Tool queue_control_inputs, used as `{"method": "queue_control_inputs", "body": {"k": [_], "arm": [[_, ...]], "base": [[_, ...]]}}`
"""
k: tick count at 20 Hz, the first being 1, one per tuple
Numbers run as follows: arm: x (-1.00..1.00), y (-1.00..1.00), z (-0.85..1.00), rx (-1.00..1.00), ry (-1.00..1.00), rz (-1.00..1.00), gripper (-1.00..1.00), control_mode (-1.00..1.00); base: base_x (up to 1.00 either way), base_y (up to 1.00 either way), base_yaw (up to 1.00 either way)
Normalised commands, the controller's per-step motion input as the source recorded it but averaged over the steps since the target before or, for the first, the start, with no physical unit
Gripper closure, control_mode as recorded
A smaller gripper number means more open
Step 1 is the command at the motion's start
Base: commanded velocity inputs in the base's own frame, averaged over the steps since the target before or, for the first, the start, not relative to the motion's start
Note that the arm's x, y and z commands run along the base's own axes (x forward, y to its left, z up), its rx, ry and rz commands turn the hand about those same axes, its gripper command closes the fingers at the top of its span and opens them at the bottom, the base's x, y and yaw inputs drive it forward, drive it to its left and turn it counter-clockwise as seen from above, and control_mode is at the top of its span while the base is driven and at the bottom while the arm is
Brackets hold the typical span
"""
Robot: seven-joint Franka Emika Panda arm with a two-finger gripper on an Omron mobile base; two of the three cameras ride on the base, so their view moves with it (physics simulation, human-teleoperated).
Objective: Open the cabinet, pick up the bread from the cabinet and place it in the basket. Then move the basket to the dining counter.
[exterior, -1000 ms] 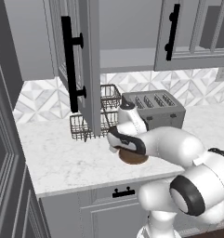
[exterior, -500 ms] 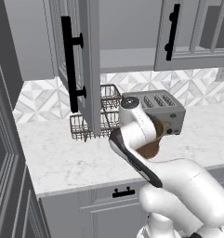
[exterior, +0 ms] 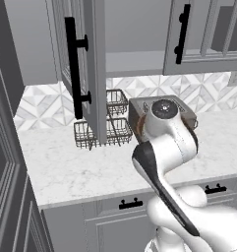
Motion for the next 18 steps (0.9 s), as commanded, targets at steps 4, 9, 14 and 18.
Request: {"method": "queue_control_inputs", "body": {"k": [4,9,14,18], "arm": [[-0.26,-0.02,0.98,0.00,0.09,0.11,1.00,-1.00],[-0.44,0.00,0.65,-0.02,0.03,0.13,1.00,-1.00],[-0.38,-0.02,0.29,-0.06,0.00,0.13,1.00,-1.00],[-0.19,-0.19,0.01,-0.06,0.00,0.06,1.00,-1.00]], "base": [[0.00,0.00,0.00],[0.00,0.00,0.00],[0.00,0.00,0.00],[0.00,0.00,0.00]]}}
